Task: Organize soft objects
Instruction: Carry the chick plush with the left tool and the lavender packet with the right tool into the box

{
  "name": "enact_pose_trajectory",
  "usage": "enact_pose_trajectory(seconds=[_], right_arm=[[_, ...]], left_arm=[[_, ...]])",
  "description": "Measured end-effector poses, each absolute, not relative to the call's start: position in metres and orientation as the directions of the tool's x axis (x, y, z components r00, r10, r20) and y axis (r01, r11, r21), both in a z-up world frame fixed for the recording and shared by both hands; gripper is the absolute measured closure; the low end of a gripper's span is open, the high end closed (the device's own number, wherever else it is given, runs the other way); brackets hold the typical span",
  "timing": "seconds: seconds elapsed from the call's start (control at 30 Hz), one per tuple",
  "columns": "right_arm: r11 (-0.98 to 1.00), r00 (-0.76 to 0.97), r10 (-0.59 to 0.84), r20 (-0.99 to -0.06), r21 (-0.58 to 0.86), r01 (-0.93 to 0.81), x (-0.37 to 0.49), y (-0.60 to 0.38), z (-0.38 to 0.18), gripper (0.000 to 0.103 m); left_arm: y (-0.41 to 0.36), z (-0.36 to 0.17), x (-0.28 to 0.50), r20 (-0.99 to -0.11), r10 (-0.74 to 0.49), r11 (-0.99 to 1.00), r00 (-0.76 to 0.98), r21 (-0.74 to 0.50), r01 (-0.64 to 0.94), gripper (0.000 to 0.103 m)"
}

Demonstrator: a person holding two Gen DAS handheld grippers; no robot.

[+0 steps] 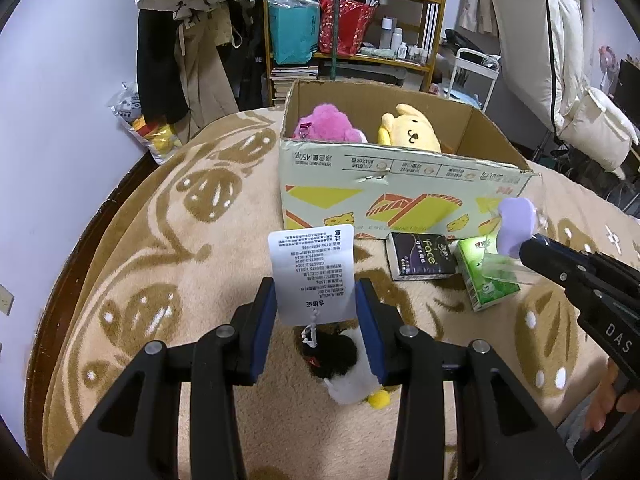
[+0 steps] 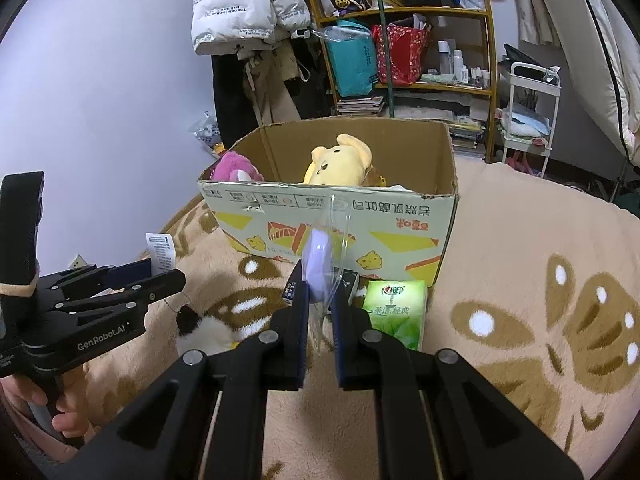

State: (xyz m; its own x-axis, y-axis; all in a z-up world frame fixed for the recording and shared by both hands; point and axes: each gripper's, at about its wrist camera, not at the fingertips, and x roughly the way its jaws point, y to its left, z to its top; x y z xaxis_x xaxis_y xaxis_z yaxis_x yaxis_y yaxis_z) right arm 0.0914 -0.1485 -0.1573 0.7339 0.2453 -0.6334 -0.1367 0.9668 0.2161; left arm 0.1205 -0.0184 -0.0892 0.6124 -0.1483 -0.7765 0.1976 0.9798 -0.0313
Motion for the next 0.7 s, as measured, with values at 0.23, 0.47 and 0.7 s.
enact_pose_trajectory(seconds=[0.23,0.47,0.7], right_arm=[[0.964,0.752,0.254,-0.608,0.226,-0.143,0.088,-0.152,-0.15,0.092],[0.957,0.795,0.266,-0.546,0.249,-0.149,0.079,-0.16,-0.13,0.092],[0.957,0.822,0.26,-0.507,0.246,-0.152,0.074,-0.165,-0.113,0.092]], left_arm=[[-0.02,-0.08,0.116,-0.747,-0.156,0.979,0.647,-0.029,0.203,0.065],[-0.026,-0.055,0.102,-0.674,-0.188,0.97,0.714,-0.014,0.242,0.065],[-0.032,-0.035,0.097,-0.636,-0.224,0.963,0.739,-0.028,0.268,0.065]])
